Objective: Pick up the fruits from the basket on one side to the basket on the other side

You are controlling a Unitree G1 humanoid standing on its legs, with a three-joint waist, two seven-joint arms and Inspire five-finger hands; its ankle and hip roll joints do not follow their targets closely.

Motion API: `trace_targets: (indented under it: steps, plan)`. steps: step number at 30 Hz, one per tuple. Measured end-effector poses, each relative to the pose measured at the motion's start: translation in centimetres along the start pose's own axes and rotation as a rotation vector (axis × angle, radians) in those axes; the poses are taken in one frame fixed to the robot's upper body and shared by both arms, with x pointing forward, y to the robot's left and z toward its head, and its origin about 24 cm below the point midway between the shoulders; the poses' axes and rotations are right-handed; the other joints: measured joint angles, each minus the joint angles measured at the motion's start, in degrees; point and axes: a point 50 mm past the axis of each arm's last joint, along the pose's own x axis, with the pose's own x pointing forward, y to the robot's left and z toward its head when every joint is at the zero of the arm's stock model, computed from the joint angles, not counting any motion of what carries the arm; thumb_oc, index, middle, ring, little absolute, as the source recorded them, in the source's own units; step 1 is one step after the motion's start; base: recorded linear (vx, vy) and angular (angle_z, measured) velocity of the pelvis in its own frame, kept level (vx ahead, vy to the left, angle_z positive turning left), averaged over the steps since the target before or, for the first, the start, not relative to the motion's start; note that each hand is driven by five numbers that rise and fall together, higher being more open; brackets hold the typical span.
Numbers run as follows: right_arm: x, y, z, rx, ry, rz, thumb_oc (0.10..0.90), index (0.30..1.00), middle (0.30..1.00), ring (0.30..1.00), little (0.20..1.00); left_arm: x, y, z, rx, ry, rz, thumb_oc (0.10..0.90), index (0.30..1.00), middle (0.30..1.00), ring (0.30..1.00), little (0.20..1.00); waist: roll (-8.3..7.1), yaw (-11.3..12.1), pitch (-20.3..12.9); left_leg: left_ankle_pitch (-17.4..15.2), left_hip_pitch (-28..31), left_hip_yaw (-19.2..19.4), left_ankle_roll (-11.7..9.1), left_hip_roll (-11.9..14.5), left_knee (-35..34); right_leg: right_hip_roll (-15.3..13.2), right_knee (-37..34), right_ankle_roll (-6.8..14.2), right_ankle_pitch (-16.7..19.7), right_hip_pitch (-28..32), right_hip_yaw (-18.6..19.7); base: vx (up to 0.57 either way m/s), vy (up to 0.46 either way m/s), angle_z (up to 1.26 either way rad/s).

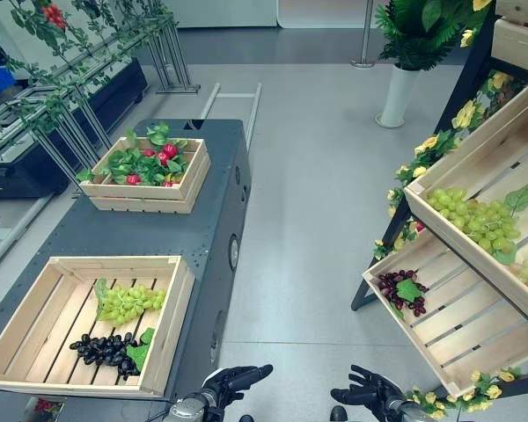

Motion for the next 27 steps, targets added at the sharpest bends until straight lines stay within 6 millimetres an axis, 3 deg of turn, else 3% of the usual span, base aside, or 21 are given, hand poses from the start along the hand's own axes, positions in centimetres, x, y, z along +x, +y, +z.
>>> trace_targets:
  steps: [18, 25, 26, 27]
  plan:
    - [-0.1, 0.0, -0.2, -0.001, 0.007, 0.001, 0.800, 0.900, 0.900, 0.900, 0.900, -0.4, -0.1, -1.5, -0.033, 0.040, 0.013, 0.800, 0.900, 0.900, 0.900, 0.900, 0.16, 0.6, -0.5, 0.0, -0.4, -1.0, 0.0, 1.1, -0.3, 1.0, -0.1, -0.8, -0.6, 0.9, -1.5, 0.02, -0.071, 0.04]
    - [-0.1, 0.1, -0.1, -0.036, 0.013, 0.015, 0.800, 0.900, 0.900, 0.900, 0.900, -0.3, -0.1, -0.9, -0.066, 0.006, 0.037, 0.800, 0.900, 0.900, 0.900, 0.900, 0.66, 3.0, -0.4, 0.5, -3.9, -3.6, 0.4, 2.1, 1.7, 2.0, -0.1, -1.6, -1.3, 0.9, -6.3, -0.01, -0.108, 0.34]
    - [-0.1, 0.1, -0.1, -0.037, 0.011, 0.014, 0.800, 0.900, 0.900, 0.900, 0.900, -0.3, -0.2, -0.7, -0.063, 0.001, 0.034, 0.800, 0.900, 0.900, 0.900, 0.900, 0.83, 3.1, -0.3, 1.2, -5.1, -3.2, 0.9, 2.0, 2.0, 2.1, 0.2, -1.5, -1.4, 1.0, -7.9, -0.03, -0.026, 1.07]
    - [-0.1, -0.2, -0.1, -0.041, 0.013, 0.007, 0.800, 0.900, 0.900, 0.900, 0.900, 0.0, -0.3, 0.1, -0.050, -0.019, 0.023, 0.800, 0.900, 0.900, 0.900, 0.900, 0.70, 2.0, -0.2, 2.8, -8.3, 1.4, 0.9, 1.8, 3.7, 0.9, 0.0, -1.5, -2.0, 1.0, -11.4, -0.02, 0.032, 1.30]
